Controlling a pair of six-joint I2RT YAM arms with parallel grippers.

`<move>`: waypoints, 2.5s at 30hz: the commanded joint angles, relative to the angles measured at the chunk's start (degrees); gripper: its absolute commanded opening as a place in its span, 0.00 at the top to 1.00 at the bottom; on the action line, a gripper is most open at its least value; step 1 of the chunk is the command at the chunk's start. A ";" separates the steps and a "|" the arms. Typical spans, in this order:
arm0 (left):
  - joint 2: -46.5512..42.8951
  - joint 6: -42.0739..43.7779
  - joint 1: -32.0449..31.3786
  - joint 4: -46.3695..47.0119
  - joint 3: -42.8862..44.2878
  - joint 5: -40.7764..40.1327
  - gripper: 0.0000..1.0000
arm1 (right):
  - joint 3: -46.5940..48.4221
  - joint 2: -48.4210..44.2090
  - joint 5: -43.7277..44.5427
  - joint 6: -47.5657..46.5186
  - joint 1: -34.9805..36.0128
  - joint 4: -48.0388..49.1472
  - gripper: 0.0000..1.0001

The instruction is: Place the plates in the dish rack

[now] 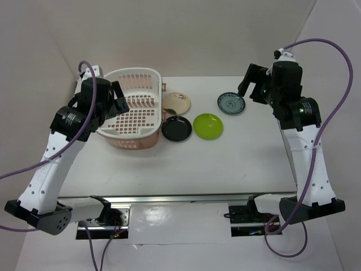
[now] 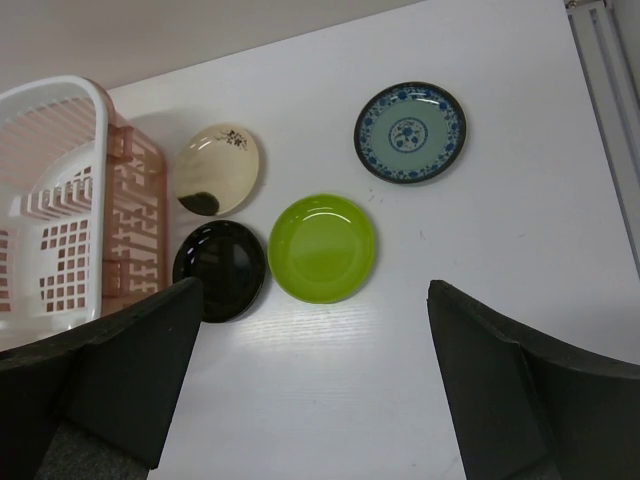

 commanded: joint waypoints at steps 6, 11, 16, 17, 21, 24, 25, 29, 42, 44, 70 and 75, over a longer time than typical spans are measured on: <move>0.44 2.04 -1.67 2.36 1.78 0.04 0.00 | -1.83 -2.42 0.84 0.02 -0.26 -0.14 0.00; 2.37 2.57 -3.51 2.96 3.45 -1.11 0.00 | -5.86 -1.11 1.90 1.33 -0.26 2.92 0.00; 6.93 3.71 -4.74 4.29 5.81 3.45 0.00 | -13.42 1.17 -0.39 4.49 -0.26 13.46 0.00; 7.65 3.72 -5.44 4.29 6.35 3.99 0.00 | -14.47 1.79 -0.91 5.20 -0.26 17.31 0.00; 10.63 4.24 -6.06 5.34 7.49 5.66 0.00 | -20.79 5.83 -2.31 7.93 -2.81 26.30 0.00; 12.04 2.93 -6.06 5.34 7.49 6.19 0.00 | -25.72 7.95 -2.85 10.74 -4.13 33.57 0.00; 12.66 2.93 -6.06 5.34 7.49 6.88 0.00 | -29.30 8.73 -3.63 11.53 -5.09 35.61 0.01; 13.89 2.40 -6.06 5.34 8.20 8.99 0.00 | -36.62 10.31 -4.78 16.27 -9.21 46.33 0.04; 16.71 2.93 -6.06 5.34 13.55 16.55 0.00 | -44.10 26.66 -10.05 24.45 -14.58 65.86 0.07; 17.23 3.45 -6.06 5.34 14.26 18.41 0.00 | -44.10 28.86 -10.05 23.93 -14.59 67.18 0.09; 17.85 6.79 -6.06 6.40 14.79 23.15 0.00 | -34.88 51.01 -14.10 25.69 -19.77 67.62 0.32; 18.38 7.32 -6.06 6.40 15.40 22.01 0.00 | -34.35 52.07 -12.78 25.69 -19.77 64.30 0.43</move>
